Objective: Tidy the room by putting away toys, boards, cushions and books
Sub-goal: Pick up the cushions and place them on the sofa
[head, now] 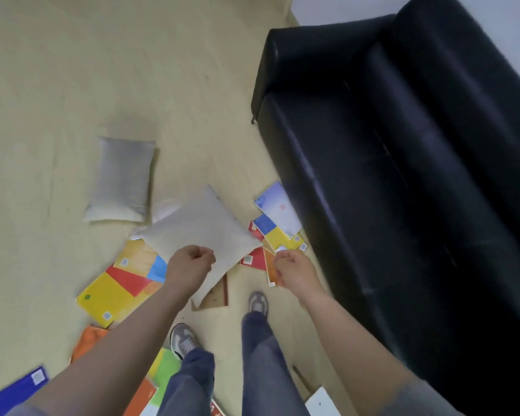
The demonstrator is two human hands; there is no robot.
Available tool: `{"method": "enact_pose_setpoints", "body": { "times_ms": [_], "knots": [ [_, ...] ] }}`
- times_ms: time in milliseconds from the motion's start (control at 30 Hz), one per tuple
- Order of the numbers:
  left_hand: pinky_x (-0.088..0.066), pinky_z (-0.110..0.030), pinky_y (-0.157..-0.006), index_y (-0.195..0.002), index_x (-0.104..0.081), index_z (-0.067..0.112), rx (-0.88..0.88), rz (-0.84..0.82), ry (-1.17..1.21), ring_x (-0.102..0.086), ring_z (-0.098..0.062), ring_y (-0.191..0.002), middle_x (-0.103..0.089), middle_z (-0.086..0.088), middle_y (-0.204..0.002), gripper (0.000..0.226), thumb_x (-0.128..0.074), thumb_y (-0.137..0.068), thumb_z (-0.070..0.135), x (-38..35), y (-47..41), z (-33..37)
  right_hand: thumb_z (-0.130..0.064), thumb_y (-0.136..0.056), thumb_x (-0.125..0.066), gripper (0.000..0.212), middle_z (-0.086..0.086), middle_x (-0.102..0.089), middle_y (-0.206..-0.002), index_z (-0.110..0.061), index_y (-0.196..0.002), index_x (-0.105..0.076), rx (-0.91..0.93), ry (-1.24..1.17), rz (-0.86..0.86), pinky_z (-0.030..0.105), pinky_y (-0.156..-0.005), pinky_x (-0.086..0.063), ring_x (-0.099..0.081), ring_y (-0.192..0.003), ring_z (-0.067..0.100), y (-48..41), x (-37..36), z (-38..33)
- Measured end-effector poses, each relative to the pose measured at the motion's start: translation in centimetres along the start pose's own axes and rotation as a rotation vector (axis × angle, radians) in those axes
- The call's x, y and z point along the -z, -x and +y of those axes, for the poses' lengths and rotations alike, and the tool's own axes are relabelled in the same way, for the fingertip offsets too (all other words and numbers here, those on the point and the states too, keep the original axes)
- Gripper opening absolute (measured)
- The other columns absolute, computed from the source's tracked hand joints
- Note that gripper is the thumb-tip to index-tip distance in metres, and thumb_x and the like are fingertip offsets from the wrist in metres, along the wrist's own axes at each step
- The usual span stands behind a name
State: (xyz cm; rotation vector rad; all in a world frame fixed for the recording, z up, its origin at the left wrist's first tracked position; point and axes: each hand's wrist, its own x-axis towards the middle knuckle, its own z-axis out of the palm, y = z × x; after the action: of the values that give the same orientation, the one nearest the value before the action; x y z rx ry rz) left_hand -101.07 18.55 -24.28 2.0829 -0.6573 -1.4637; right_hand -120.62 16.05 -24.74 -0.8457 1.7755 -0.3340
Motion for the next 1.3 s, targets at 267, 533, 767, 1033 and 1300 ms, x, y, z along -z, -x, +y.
{"method": "enact_pose_setpoints", "body": {
  "times_ms": [267,533,767,1033,1300],
  "knots": [
    [-0.046,-0.031,-0.073,-0.077,-0.064,0.013,0.128,0.140,0.118,-0.065,-0.027,-0.090,-0.069,-0.012,-0.099,0.013,-0.057,-0.087,0.008,-1.0,-11.3,1.4,-0.020,-0.091,-0.053,0.031,0.002,-0.058,-0.108,-0.011,-0.120,-0.058,0.083,0.261,-0.137,0.025,-0.078,-0.046,-0.056,-0.093,0.017,-14.0,-1.7,-5.6],
    [-0.045,-0.033,-0.076,-0.075,-0.063,0.013,0.247,0.192,0.163,-0.066,-0.032,-0.096,-0.069,-0.015,-0.101,0.014,-0.056,-0.086,0.010,-1.1,-22.4,-4.2,-0.020,-0.091,-0.056,0.034,0.009,-0.061,-0.120,-0.005,-0.122,-0.058,0.088,0.404,-0.170,0.034,-0.097,-0.043,-0.057,-0.114,0.025,-25.7,-8.1,-4.0],
    [-0.049,-0.042,-0.083,-0.084,-0.063,0.009,0.319,0.212,0.094,-0.058,-0.033,-0.085,-0.058,-0.011,-0.088,0.032,-0.059,-0.069,0.037,-1.6,-29.4,-12.7,-0.029,-0.089,-0.064,0.043,0.010,-0.056,-0.130,-0.009,-0.126,-0.053,0.042,0.444,-0.201,0.024,-0.087,-0.036,-0.053,-0.119,0.023,-33.6,-14.7,2.9],
    [-0.035,-0.038,-0.101,-0.141,-0.037,0.008,0.402,0.269,0.071,-0.041,-0.029,-0.131,-0.041,-0.009,-0.145,0.075,-0.066,-0.084,0.045,-4.2,-37.4,-23.8,-0.037,-0.089,-0.064,0.059,0.008,-0.044,-0.141,-0.014,-0.138,-0.041,0.057,0.479,-0.242,0.021,-0.083,-0.030,-0.046,-0.126,0.022,-41.6,-21.8,10.0],
    [-0.037,-0.034,-0.082,-0.137,-0.032,-0.001,0.526,0.249,0.089,-0.044,-0.033,-0.124,-0.044,-0.015,-0.136,0.091,-0.069,-0.076,0.056,-7.3,-43.8,-31.0,-0.057,-0.074,-0.072,0.107,0.010,-0.018,-0.156,-0.017,-0.152,-0.013,0.089,0.627,-0.243,0.044,-0.114,-0.028,-0.022,-0.143,0.029,-49.4,-27.6,14.5]
  ]
}}
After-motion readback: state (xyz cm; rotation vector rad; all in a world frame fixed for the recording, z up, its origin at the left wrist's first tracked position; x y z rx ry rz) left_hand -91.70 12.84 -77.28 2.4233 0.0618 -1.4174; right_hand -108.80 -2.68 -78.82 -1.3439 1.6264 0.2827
